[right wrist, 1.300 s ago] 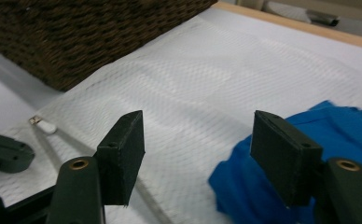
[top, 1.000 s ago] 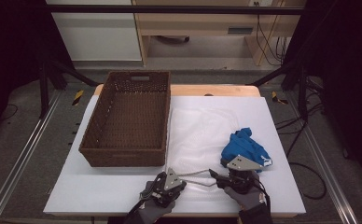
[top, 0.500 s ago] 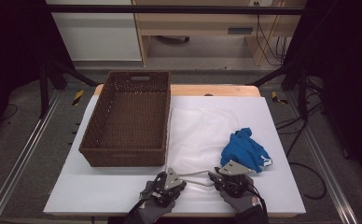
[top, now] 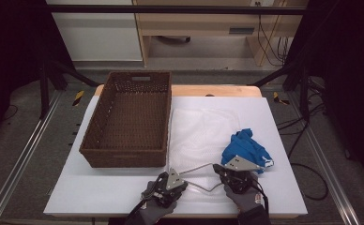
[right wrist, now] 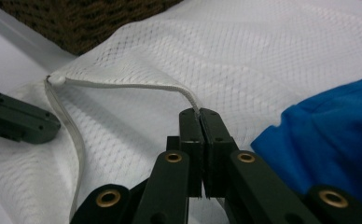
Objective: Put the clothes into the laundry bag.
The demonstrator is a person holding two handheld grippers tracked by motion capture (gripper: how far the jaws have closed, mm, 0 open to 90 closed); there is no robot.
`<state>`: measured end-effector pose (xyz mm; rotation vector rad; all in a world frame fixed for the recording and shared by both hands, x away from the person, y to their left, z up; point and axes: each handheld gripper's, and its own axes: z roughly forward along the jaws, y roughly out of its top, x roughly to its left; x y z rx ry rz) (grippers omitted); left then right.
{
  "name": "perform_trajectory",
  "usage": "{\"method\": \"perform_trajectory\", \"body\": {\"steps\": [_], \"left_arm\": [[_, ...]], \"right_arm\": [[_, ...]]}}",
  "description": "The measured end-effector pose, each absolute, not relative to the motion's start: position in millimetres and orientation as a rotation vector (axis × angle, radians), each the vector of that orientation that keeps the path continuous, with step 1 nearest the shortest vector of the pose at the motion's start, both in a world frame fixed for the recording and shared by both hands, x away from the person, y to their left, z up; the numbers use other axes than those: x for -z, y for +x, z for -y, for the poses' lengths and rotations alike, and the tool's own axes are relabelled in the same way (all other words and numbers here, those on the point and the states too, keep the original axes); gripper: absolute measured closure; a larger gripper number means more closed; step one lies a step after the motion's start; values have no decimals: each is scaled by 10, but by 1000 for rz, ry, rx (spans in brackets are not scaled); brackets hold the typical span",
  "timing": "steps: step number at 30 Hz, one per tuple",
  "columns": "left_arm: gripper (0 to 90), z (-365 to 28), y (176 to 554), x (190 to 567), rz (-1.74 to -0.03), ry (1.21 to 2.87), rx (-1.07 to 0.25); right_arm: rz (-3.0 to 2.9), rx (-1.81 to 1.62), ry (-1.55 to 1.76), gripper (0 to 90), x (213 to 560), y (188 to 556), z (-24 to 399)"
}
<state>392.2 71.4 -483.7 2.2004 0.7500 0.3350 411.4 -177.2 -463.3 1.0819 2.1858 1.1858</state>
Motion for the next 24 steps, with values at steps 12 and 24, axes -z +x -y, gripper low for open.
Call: {"method": "perform_trajectory", "body": {"steps": [12,24], "left_arm": [[899,-712,3918,4837,-747,2200,-337],[820,-728,3903,4654,-713,2169,-380]], "right_arm": [[-2117,-1278,1043,892,4450,4115,1774],[-2118,-1316,1045,892,4433,4136,1800]]}}
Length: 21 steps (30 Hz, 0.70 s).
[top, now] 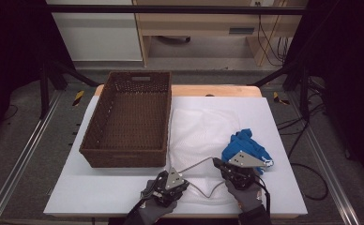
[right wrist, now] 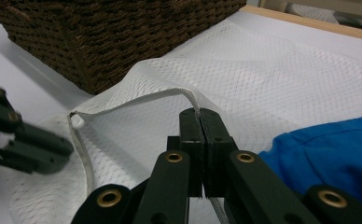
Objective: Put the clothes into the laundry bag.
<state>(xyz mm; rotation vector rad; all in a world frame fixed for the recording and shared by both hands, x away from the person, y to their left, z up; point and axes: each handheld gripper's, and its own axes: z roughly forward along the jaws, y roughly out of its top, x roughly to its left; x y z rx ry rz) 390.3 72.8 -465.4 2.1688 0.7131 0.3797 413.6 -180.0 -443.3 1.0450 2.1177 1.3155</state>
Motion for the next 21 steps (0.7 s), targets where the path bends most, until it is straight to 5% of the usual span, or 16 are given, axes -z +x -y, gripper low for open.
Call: {"method": "perform_trajectory", "body": {"steps": [4,6,12,17,21], "left_arm": [[749,-758,3997,4396,-708,2100,-468],[646,-694,4090,4300,-722,2095,-467],[564,-423,4276,4269,-706,2123,-467],[566,-265,4357,4338,-710,2158,-466],[664,-171,4393,4355,-705,2167,-474]], "right_arm": [[-2122,-1318,1053,892,4425,4139,1802],[-2124,-1317,1046,892,4421,4141,1803],[-2131,-1321,1051,890,4423,4134,1797],[-2133,-1325,1051,891,4424,4136,1802],[-2142,-1316,1051,890,4431,4137,1789]]}}
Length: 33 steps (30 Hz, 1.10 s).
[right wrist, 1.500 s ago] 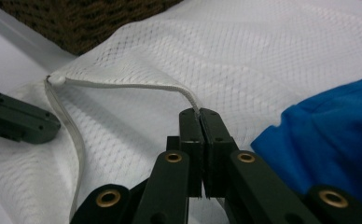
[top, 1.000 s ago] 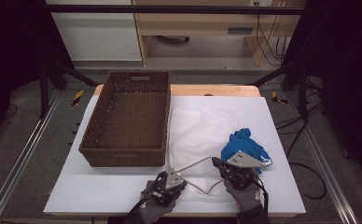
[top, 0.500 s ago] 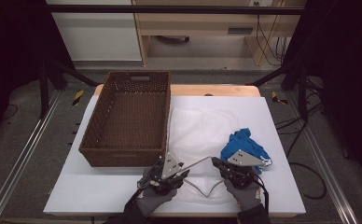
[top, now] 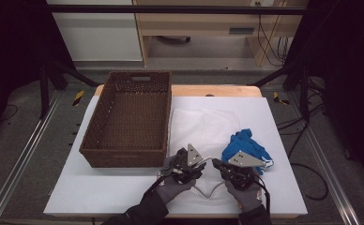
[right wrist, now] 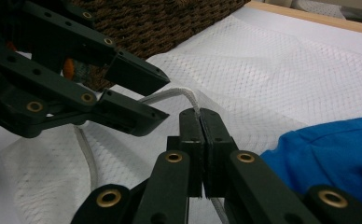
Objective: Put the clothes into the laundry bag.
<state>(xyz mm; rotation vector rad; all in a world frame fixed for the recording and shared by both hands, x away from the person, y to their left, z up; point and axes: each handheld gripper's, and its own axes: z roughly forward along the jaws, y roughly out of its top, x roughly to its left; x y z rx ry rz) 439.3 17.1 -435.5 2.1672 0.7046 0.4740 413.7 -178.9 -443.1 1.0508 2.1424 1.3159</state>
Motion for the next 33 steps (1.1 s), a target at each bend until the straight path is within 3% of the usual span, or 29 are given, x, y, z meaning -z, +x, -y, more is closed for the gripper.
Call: {"method": "perform_trajectory", "body": {"steps": [1,3,5,8,12,13,15,16,17,18,20,22,23,29,33], "left_arm": [[664,-159,4392,4352,-698,2173,-495],[819,-145,4398,4354,-687,2170,-493],[881,-152,4406,4353,-685,2166,-479],[886,-165,4411,4353,-690,2157,-473],[888,-201,4436,4355,-705,2149,-443],[888,-213,4441,4358,-710,2146,-437],[888,-230,4440,4362,-715,2143,-429],[888,-239,4437,4364,-715,2141,-424],[887,-255,4424,4365,-716,2139,-420],[887,-255,4424,4365,-716,2139,-420],[887,-271,4415,4371,-716,2129,-404],[887,-282,4410,4378,-719,2122,-392],[887,-285,4410,4385,-721,2117,-387],[887,-273,4407,4411,-727,2107,-374],[887,-283,4386,4408,-719,2105,-381]], "right_arm": [[-2143,-1316,1050,890,4433,4136,1785],[-2148,-1310,1047,888,4440,4140,1782],[-2155,-1308,1053,883,4446,4143,1777],[-2165,-1309,1053,855,4448,4146,1778],[-2115,-1380,1053,747,4348,4111,1884],[-2055,-1402,1058,649,4257,4080,1991],[-2032,-1397,1064,617,4224,4068,2039],[-2005,-1384,1080,543,4188,4059,2103],[-1942,-1294,1119,397,4158,4064,2223],[-1942,-1294,1119,397,4158,4064,2223],[-1921,-1174,1177,263,4192,4114,2354],[-1909,-1109,1224,227,4254,4161,2449],[-1879,-1073,1280,159,4345,4222,2533],[-1900,-1022,1366,77,4563,4413,2503],[-1937,-978,1394,87,4696,4502,2487]]}}
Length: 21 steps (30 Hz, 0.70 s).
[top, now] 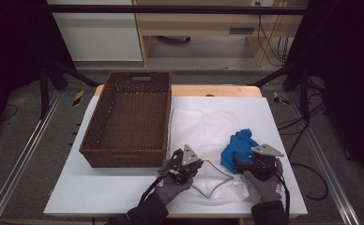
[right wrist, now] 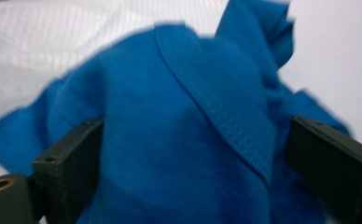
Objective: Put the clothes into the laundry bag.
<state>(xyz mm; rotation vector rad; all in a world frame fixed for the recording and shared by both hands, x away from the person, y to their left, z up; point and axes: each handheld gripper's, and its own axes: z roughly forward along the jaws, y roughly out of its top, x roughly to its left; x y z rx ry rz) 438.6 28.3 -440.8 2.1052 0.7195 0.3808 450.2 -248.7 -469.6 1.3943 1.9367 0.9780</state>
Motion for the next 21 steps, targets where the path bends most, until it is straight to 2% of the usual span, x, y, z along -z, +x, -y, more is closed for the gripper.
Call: {"method": "perform_trajectory", "body": {"steps": [1,2,3,4,5,6,7,8,9,13,17,18,21], "left_arm": [[887,-288,4383,4409,-719,2104,-381],[887,-293,4383,4414,-720,2105,-378],[887,-293,4383,4414,-720,2105,-378],[887,-297,4384,4416,-721,2104,-376],[887,-300,4385,4417,-722,2102,-372],[887,-302,4386,4415,-724,2101,-371],[887,-302,4386,4415,-724,2101,-371],[887,-303,4384,4412,-726,2101,-372],[887,-303,4384,4412,-726,2101,-372],[887,-299,4398,4406,-733,2093,-363],[888,-284,4433,4388,-752,2084,-352],[888,-282,4441,4381,-759,2081,-351],[888,-277,4471,4359,-789,2066,-345]], "right_arm": [[-1945,-977,1402,120,4739,4520,2497],[-1958,-996,1422,218,4801,4532,2517],[-1958,-996,1422,218,4801,4532,2517],[-1982,-1008,1411,348,4827,4533,2530],[-1982,-1008,1411,348,4827,4533,2530],[-2011,-1051,1433,517,4825,4530,2543],[-2011,-1051,1433,517,4825,4530,2543],[-2011,-1064,1443,663,4823,4529,2559],[-2010,-1065,1446,698,4812,4523,2563],[-1985,-1068,1412,730,4740,4459,2577],[-1948,-1181,1338,732,4487,4298,2605],[-1949,-1231,1277,731,4331,4190,2587],[-1961,-1287,1227,730,4207,4080,2549]]}}
